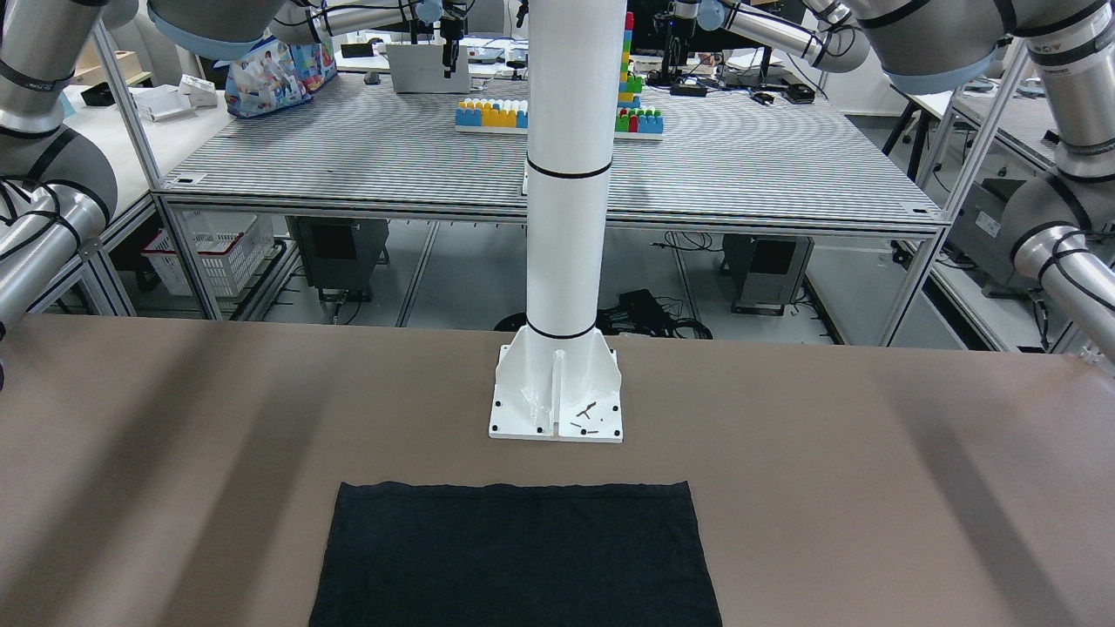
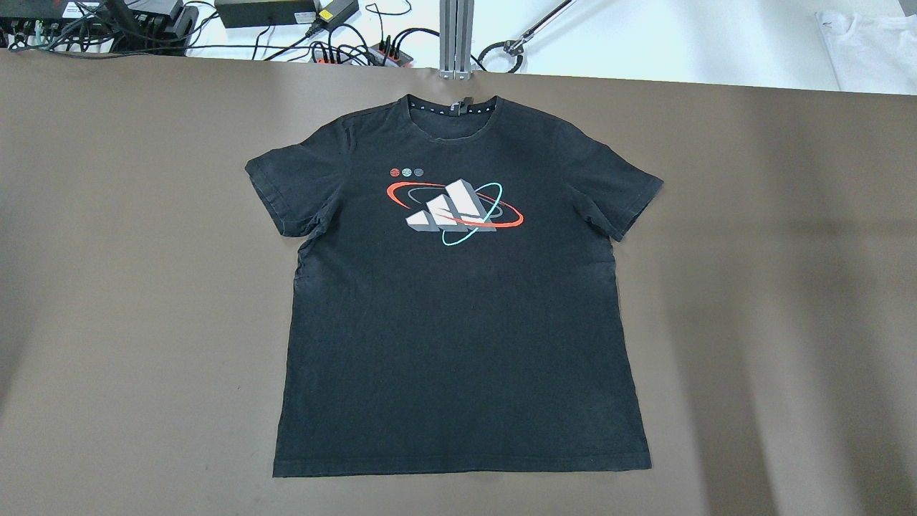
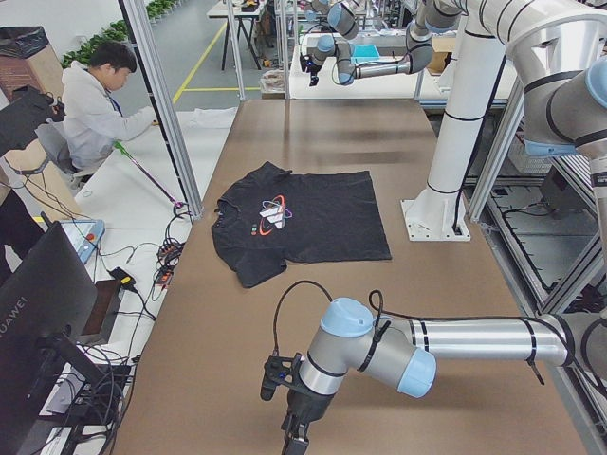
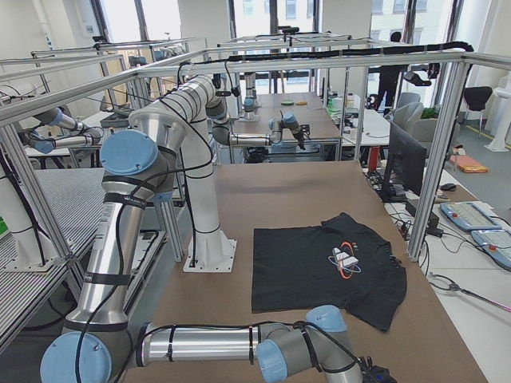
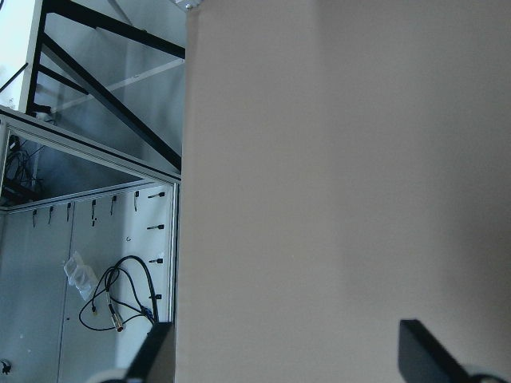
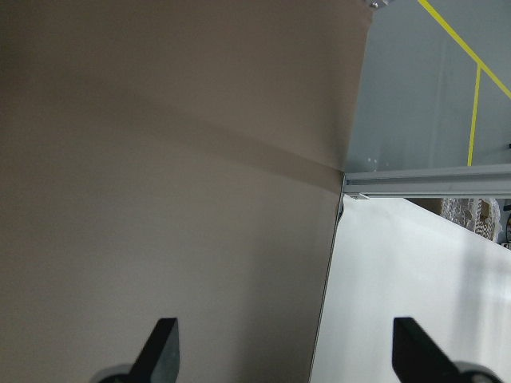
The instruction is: Fold clothes
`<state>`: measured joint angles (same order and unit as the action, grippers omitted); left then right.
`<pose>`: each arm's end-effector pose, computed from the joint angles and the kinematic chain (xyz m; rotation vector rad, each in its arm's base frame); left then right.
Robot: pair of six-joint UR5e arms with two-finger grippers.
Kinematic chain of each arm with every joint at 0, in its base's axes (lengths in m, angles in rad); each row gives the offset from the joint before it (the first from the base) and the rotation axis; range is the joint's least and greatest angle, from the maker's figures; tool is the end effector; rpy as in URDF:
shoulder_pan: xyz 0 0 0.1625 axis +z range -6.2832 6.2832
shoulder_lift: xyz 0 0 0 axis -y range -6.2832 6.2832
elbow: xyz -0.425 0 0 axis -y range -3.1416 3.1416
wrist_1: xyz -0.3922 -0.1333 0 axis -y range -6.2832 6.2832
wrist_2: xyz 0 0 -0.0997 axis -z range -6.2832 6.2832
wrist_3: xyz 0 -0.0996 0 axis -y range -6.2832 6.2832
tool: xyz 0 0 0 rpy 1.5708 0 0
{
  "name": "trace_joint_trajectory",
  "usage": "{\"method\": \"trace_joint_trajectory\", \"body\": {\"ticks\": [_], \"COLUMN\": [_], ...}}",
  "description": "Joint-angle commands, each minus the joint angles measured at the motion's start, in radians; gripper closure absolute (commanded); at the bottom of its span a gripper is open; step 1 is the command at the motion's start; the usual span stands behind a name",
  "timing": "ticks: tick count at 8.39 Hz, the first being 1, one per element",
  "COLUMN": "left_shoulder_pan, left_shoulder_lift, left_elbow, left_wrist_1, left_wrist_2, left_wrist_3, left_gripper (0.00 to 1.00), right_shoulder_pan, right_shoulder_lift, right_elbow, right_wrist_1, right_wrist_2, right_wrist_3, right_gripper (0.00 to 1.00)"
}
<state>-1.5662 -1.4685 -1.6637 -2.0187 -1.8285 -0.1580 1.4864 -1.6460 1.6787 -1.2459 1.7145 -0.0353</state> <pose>-0.1057 -0.4804 0.6338 0.4141 0.2882 -0.0936 0.0775 -0.4963 0.6309 0.3537 -0.1510 -0.1439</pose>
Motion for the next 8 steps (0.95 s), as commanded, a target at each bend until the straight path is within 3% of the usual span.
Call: {"method": "trace_joint_trajectory", "body": {"ticks": [1,8], "left_shoulder_pan": [-0.001,0.0], "left_shoulder_lift": [0.005,-0.027], "left_elbow": [-0.001,-0.01], "left_wrist_1": [-0.009,-0.008], "left_wrist_2": [0.002,-0.037], "left_wrist_3": [0.003,0.002], "left_gripper": [0.0,0.0], "right_shoulder_pan": [0.0,-0.011], "right_shoulder_lift": [0.0,0.047], "right_elbow": [0.001,0.006], "right_wrist_1": [0.0,0.006], "right_wrist_2": [0.001,0.001], "right_wrist_3": [0.0,-0.002], "right_gripper": [0.06,0.06]}}
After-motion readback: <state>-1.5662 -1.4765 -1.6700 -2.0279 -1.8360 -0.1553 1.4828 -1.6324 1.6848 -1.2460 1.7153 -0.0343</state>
